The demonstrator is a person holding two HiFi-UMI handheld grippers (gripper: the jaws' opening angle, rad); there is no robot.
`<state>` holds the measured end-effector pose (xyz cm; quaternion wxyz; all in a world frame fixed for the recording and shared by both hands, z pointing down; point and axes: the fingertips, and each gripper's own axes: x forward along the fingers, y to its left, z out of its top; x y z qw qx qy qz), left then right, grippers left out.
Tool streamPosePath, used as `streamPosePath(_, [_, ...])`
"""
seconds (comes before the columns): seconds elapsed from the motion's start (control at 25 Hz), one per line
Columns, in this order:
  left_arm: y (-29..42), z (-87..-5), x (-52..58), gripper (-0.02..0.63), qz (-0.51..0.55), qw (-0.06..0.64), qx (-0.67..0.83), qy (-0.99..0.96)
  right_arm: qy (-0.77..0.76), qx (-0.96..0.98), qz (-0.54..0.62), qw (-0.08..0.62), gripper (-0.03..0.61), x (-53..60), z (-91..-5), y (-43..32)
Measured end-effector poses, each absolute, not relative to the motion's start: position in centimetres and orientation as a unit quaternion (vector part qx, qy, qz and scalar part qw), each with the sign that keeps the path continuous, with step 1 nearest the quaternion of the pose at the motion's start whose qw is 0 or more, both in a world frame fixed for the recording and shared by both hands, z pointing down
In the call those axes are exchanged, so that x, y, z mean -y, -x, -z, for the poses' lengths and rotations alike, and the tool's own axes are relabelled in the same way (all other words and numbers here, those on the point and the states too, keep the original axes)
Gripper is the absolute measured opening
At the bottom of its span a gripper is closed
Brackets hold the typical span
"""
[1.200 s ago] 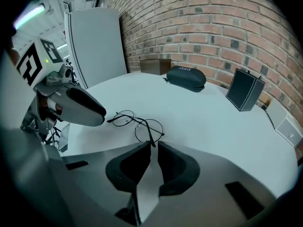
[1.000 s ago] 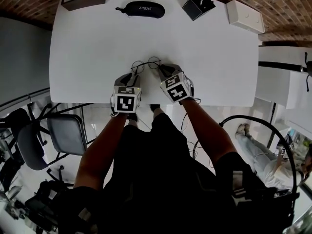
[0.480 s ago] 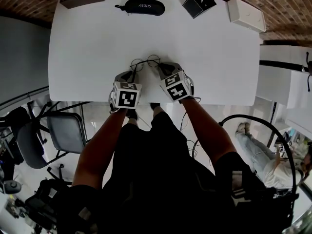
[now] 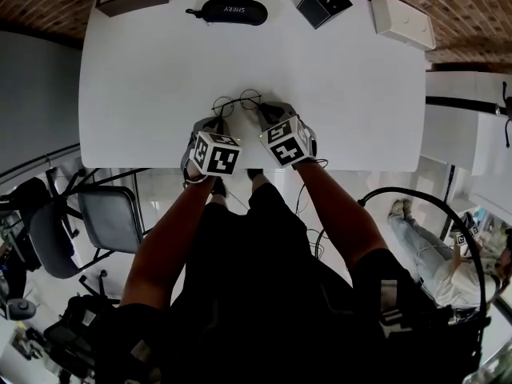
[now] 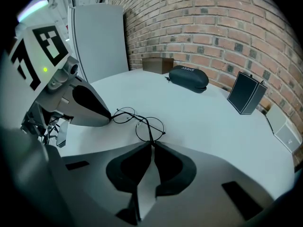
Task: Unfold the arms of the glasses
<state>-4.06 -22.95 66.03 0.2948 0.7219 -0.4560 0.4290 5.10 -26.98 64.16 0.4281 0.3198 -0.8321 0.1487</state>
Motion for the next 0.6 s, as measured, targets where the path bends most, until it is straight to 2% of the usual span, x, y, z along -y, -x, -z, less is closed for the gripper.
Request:
streamPosePath(0.36, [4.0,-65.6,23.0,0.035,-0.388,0.321,0.461,-0.731,-0.321,0.841,-0.144,0.412,0.011,26.7,-63.6,-5.2])
streamPosePath(0.6, [3.9,-64.3,23.4,0.035,-0.392,0.246,0.463,-0.756,-0.324,0.857,-0.121,0.382,0.011,26.6,-61.9,-5.0])
